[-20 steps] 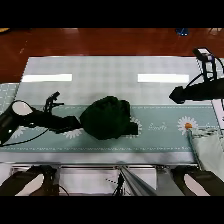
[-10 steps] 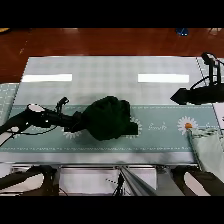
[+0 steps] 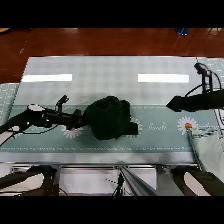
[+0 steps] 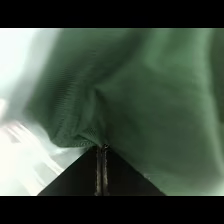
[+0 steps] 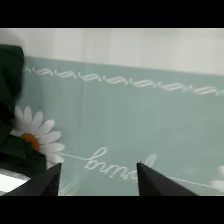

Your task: Fold the shirts.

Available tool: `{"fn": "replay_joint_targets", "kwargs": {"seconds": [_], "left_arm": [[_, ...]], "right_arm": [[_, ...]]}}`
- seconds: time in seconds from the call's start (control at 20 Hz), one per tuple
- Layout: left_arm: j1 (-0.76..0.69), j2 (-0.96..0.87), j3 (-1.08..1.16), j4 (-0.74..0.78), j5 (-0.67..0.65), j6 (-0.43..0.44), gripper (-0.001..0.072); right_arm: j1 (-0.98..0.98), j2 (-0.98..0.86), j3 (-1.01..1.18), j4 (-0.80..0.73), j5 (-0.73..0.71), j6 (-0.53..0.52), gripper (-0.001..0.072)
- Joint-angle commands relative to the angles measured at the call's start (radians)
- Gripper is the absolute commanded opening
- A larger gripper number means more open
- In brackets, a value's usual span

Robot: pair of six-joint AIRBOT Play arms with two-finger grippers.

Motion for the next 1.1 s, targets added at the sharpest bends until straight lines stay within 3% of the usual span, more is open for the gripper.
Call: {"fn": "replay_joint_targets", "kwargs": {"seconds": [0.0, 0.15, 0.45, 0.75, 0.85, 0.95, 1.0, 1.05], "left_arm": [[0.001, 0.076, 0.0, -0.007, -0.025, 0.027, 0.0019], [0.001, 0.126, 0.0, -0.007, -0.057, 0.027, 0.0019], [0.001, 0.135, 0.0, -0.007, -0.082, 0.027, 0.0019], [0.001, 0.135, 0.0, -0.007, -0.096, 0.03, 0.0019], [0.001, 0.135, 0.0, -0.007, -0.092, 0.031, 0.002], [0.001, 0.135, 0.011, -0.007, -0.094, 0.031, 0.002], [0.001, 0.135, 0.025, -0.007, -0.101, 0.031, 0.002], [0.001, 0.136, 0.044, -0.007, -0.111, 0.031, 0.002]], "right_arm": [[0.001, -0.001, -0.179, 0.244, -0.084, -0.048, 0.0555], [0.011, -0.001, -0.32, 0.468, -0.155, -0.17, 0.0553], [0.275, -0.072, -0.395, 0.451, -0.356, -0.169, 0.0546], [0.417, -0.22, -0.394, 0.578, -0.514, -0.16, 0.0517], [0.439, -0.234, -0.394, 0.625, -0.559, -0.179, 0.028], [0.443, -0.233, -0.39, 0.648, -0.607, -0.179, 0.009], [0.441, -0.233, -0.382, 0.645, -0.617, -0.179, 0.0023], [0.441, -0.233, -0.373, 0.643, -0.617, -0.18, 0.0023]]}}
